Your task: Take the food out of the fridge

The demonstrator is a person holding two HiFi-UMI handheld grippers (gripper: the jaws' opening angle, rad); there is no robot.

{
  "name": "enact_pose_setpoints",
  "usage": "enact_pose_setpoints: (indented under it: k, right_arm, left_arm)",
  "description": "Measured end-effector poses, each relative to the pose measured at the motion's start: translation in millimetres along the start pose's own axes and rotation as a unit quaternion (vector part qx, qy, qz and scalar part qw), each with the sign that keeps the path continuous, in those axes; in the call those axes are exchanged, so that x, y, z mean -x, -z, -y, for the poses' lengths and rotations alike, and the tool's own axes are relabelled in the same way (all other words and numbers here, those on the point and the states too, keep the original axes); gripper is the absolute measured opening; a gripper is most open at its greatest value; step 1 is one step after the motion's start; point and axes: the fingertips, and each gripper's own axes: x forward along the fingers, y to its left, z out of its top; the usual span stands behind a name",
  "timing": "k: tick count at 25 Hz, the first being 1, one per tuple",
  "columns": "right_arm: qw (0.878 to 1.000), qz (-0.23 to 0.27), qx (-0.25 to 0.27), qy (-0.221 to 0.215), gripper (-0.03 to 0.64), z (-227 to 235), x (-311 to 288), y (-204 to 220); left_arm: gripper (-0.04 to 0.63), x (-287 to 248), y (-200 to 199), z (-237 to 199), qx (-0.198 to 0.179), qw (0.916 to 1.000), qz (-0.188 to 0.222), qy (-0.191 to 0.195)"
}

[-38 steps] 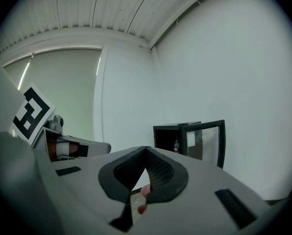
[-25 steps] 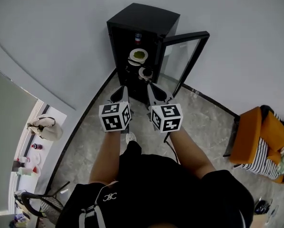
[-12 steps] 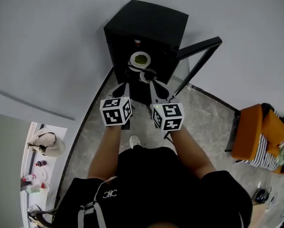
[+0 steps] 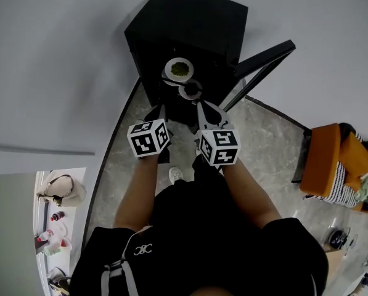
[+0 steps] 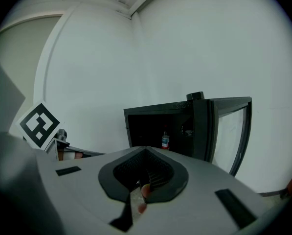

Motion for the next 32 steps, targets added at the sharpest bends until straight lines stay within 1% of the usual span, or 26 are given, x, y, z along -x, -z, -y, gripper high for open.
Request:
enact_pose_setpoints:
  k: [3,6,7,8,9,12,14,16,18,20,22,24,25,26,27,28,31,32]
  right_arm:
    - [1.0,-0.007,0.006,0.004,-0.011,11,-16,3]
    - [1.0,-0.015,0.013,0.003,-0.009,18,-31,6]
    - [1.0,-0.018,0.016,0.0,-0.011,20,-35,7]
    - [1.0,-0.021,0.019,-0.003,-0.011,21,-39,8]
    - [0.999,-0.025,0.022,-0.008,-0.011,21,-43,9]
    - [0.999,-0.036,0.029,-0.022,-0.011,23,-56,14]
    - [0.998,-0.046,0.037,-0.03,-0.011,25,-67,21]
    - [0.996,-0.059,0.049,-0.039,-0.009,26,-77,28]
    - [0.995,-0.071,0.057,-0.048,-0.011,27,-85,34]
    - [0.993,-0.08,0.063,-0.054,-0.011,29,-93,41]
    - [0.992,-0.089,0.07,-0.057,-0.009,32,-101,47]
    - [0.991,-0.098,0.072,-0.056,-0.011,35,-109,51]
    - [0.991,-0.1,0.071,-0.055,-0.009,37,-113,52]
    - [0.991,-0.103,0.069,-0.054,-0.011,39,-116,53]
    - [0.991,-0.105,0.068,-0.053,-0.011,41,-119,53]
    - [0.991,-0.107,0.067,-0.053,-0.009,43,-121,53]
    - [0.989,-0.116,0.071,-0.055,-0.011,45,-124,58]
    - [0.988,-0.12,0.074,-0.056,-0.009,46,-124,60]
  left_arm:
    - [-0.002,-24,1,-9,0.034,0.9994,-0.007,0.005]
    - [-0.002,-53,5,-20,0.089,0.9958,-0.015,0.011]
    - [0.001,-63,8,-24,0.111,0.9935,-0.02,0.013]
    - [0.036,-74,12,-29,0.132,0.9908,-0.025,0.014]
    - [0.049,-86,16,-33,0.152,0.9877,-0.031,0.016]
    - [0.049,-119,30,-48,0.212,0.9761,-0.043,0.02]
    - [0.055,-142,38,-56,0.255,0.9654,-0.045,0.029]
    - [0.08,-167,44,-61,0.307,0.9499,-0.04,0.044]
    - [0.101,-192,51,-66,0.357,0.9314,-0.032,0.062]
    - [0.108,-217,59,-71,0.397,0.9142,-0.024,0.079]
    - [0.157,-238,68,-77,0.439,0.8937,-0.016,0.093]
    - [0.204,-254,77,-86,0.483,0.8695,-0.008,0.102]
    - [0.218,-261,81,-90,0.501,0.8591,-0.005,0.105]
    - [0.227,-267,84,-94,0.513,0.8517,-0.004,0.108]
    - [0.233,-272,86,-96,0.518,0.8482,-0.003,0.11]
    - [0.235,-277,88,-97,0.518,0.8481,-0.003,0.11]
    - [0.242,-291,93,-101,0.512,0.8533,-0.007,0.099]
    - [0.242,-295,93,-102,0.513,0.8534,-0.006,0.095]
